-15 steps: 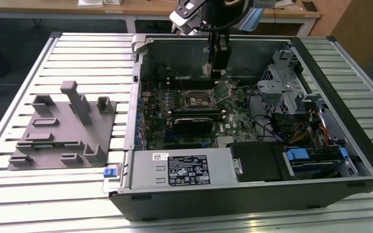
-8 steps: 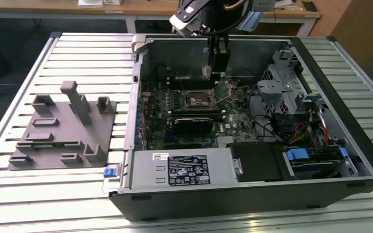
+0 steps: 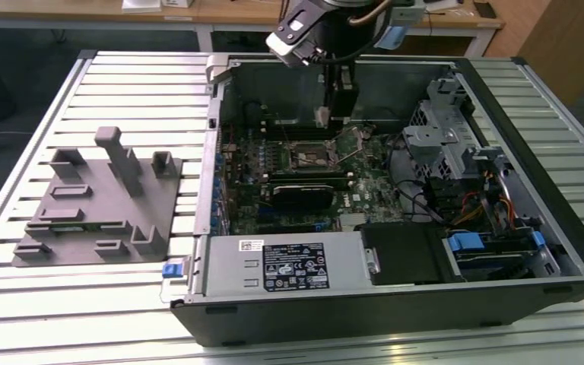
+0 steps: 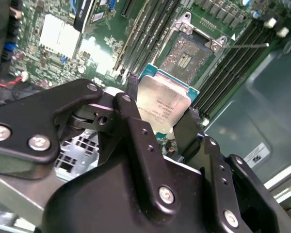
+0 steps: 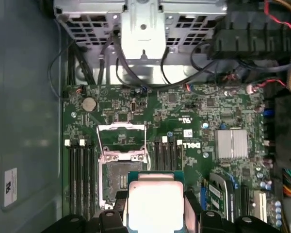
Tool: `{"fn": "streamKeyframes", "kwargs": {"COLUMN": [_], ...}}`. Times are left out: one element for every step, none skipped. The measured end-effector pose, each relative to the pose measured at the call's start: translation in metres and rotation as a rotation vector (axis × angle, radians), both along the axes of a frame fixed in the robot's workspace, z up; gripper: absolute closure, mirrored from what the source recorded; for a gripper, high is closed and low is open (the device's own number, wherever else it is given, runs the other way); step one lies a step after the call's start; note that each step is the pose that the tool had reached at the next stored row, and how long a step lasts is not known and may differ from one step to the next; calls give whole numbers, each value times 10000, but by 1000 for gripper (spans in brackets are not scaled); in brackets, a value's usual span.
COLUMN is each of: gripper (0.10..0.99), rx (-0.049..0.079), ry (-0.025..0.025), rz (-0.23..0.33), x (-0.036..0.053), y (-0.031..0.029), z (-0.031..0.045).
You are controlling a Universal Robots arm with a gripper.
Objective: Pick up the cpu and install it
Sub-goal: 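Place the cpu into insertion slot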
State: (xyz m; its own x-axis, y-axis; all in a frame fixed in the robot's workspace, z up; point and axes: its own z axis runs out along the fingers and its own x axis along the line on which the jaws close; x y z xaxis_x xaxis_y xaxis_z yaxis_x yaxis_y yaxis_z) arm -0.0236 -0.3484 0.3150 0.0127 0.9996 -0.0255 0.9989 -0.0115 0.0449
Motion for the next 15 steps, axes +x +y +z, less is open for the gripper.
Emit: {"fn": "streamKeyframes", "kwargs": {"gripper": [545, 545, 545, 545, 545, 545, 545, 545, 545, 545, 545, 545, 545, 545, 545], "rx": [0, 1, 2, 4, 4, 3, 2, 3, 3, 3, 1, 2, 4, 4, 3], "ry": [-1, -1, -9, -30, -54, -65, -66, -67, -68, -67, -66, -67, -67, -67, -67], "rz": [179, 329, 423, 487, 526, 549, 557, 557, 557, 557, 557, 557, 557, 558, 558], "x": [0, -2, -6, -13, -24, -34, -38, -43, -53, -62, -69, -71, -71, -73, -74], "y": [0, 0, 1, 5, 10, 17, 26, 29, 31, 33, 38, 47, 57, 72, 92], "z": [-18, -36, -54, -72, -91, -108, -127, -138, -142, -146, -153, -169, -189, -207, -225]}}
